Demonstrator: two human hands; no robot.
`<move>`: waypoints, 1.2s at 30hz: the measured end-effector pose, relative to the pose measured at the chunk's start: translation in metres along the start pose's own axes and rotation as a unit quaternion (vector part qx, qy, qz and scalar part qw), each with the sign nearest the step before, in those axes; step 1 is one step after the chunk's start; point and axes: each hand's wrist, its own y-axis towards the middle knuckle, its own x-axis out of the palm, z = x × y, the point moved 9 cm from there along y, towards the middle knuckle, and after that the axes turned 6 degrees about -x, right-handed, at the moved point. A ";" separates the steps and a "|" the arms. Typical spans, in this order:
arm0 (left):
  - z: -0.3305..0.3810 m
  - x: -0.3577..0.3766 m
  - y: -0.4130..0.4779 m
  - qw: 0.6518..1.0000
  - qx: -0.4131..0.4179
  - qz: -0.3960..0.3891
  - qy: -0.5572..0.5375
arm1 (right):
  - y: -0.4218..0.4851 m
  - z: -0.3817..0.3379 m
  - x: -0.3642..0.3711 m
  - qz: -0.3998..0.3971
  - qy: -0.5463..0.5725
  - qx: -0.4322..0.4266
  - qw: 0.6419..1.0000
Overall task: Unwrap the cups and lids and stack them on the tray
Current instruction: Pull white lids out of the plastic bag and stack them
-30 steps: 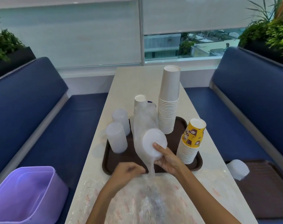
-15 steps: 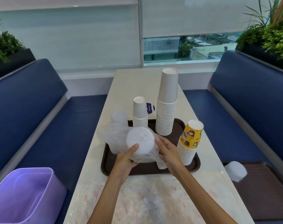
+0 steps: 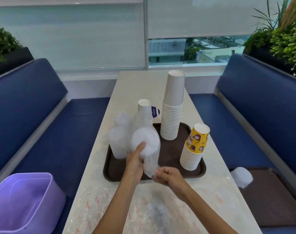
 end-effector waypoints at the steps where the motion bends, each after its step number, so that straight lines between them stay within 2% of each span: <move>1: -0.003 0.002 0.000 1.000 0.004 -0.002 0.026 | -0.005 0.006 0.010 -0.053 -0.036 0.023 0.998; 3: -0.006 0.002 -0.004 0.998 0.005 -0.005 0.068 | -0.013 0.009 0.018 -0.152 -0.161 0.062 0.973; 4: -0.007 -0.001 -0.004 0.996 0.003 -0.006 0.088 | -0.011 0.003 0.012 -0.162 -0.232 0.063 0.957; 5: -0.007 -0.005 -0.004 0.994 0.001 -0.005 0.113 | -0.005 -0.008 0.001 -0.132 -0.289 0.046 0.947; 6: -0.007 -0.010 -0.003 0.990 0.001 -0.004 0.141 | 0.003 -0.025 -0.014 -0.066 -0.319 0.018 0.945; 8: -0.005 -0.018 -0.002 0.982 -0.001 -0.004 0.189 | 0.011 -0.063 -0.041 0.105 -0.270 -0.042 0.956; 9: -0.005 -0.021 -0.002 0.978 0.002 -0.008 0.207 | 0.013 -0.081 -0.047 0.166 -0.213 -0.082 0.959; 10: -0.004 -0.022 -0.004 0.974 0.008 -0.014 0.224 | 0.014 -0.095 -0.045 0.193 -0.165 -0.118 0.960; 12: -0.001 -0.017 -0.010 0.970 0.022 -0.031 0.242 | 0.020 -0.112 -0.028 0.166 -0.124 -0.162 0.965; 16: -0.006 -0.005 -0.019 0.978 0.011 -0.078 0.193 | 0.029 -0.113 0.016 0.076 -0.066 -0.174 0.980; 18: -0.007 -0.003 -0.019 0.983 -0.001 -0.079 0.167 | 0.031 -0.105 0.020 0.082 -0.020 -0.178 0.980; 22: -0.008 -0.007 -0.014 0.993 -0.005 -0.034 0.112 | 0.031 -0.068 0.027 0.088 0.023 -0.130 0.987; 24: -0.007 -0.004 -0.014 0.990 0.010 -0.022 0.140 | 0.029 -0.052 0.028 0.094 0.049 -0.111 0.988; 29: 0.001 0.006 -0.027 0.960 -0.016 -0.107 0.258 | 0.029 -0.050 0.006 0.110 0.105 -0.110 0.982; 32: 0.021 0.008 -0.024 0.970 0.006 -0.064 0.235 | 0.026 -0.053 0.003 0.113 0.093 -0.114 0.983; 34: 0.022 0.006 -0.012 0.978 0.006 0.032 0.207 | 0.026 -0.054 0.009 0.103 0.080 -0.119 0.984; 36: 0.016 0.001 -0.010 0.970 -0.007 0.140 0.198 | 0.026 -0.057 0.014 0.116 0.073 -0.130 0.982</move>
